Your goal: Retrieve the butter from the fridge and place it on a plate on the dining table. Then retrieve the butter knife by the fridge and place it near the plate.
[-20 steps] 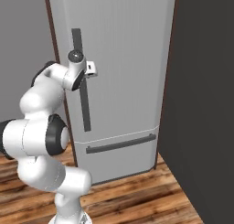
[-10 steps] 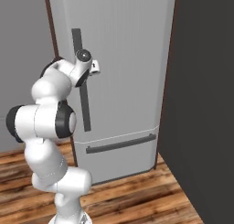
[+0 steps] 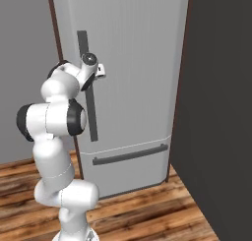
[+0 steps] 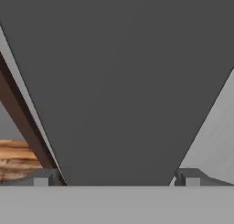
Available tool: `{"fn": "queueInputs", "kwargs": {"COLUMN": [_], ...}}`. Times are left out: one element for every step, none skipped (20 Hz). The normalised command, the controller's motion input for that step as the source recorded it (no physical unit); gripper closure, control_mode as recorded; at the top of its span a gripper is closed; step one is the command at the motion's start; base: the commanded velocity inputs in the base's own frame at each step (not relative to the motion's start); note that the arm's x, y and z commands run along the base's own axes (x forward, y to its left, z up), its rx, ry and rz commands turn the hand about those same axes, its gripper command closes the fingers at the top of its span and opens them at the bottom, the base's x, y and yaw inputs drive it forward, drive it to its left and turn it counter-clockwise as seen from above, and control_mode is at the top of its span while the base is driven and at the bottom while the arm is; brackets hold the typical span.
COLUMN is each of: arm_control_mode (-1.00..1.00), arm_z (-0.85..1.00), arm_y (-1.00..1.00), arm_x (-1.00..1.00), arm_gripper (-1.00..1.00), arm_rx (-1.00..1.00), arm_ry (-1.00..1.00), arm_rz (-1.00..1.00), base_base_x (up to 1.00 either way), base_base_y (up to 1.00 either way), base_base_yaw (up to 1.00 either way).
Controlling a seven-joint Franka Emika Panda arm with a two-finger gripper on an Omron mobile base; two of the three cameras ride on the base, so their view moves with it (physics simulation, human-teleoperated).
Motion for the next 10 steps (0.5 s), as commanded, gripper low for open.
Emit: {"fn": "queueInputs", "kwargs": {"arm_control_mode": [-1.00,-1.00,-1.00,-1.00,-1.00,-1.00,-1.00,-1.00,-1.00,-1.00], "arm_z": [-0.10,-0.10,-0.07,-0.05,-0.01,-0.01,0.00,0.00,0.00,0.00], "arm_y": [0.10,0.02,0.00,0.00,0.00,0.00,0.00,0.00,-0.17,-0.48], "arm_x": [0.48,0.49,0.49,0.47,0.41,0.34,0.19,0.00,-0.11,-0.11], "arm_gripper": [1.00,1.00,1.00,1.00,1.00,1.00,1.00,1.00,1.00,1.00], "arm_rx": [0.01,0.02,0.02,0.02,0.00,0.00,0.00,0.00,0.00,-0.08], "arm_ry": [0.00,0.00,0.00,0.00,0.00,0.00,0.00,0.00,0.00,0.03], "arm_rz": [0.04,0.06,0.08,0.10,0.10,0.10,0.07,0.00,0.00,0.00], "base_base_x": [0.00,0.00,0.00,0.00,0.00,0.00,0.00,0.00,0.00,0.00], "base_base_y": [0.00,0.00,0.00,0.00,0.00,0.00,0.00,0.00,0.00,0.00], "base_base_yaw": [0.00,0.00,0.00,0.00,0.00,0.00,0.00,0.00,0.00,0.00]}}
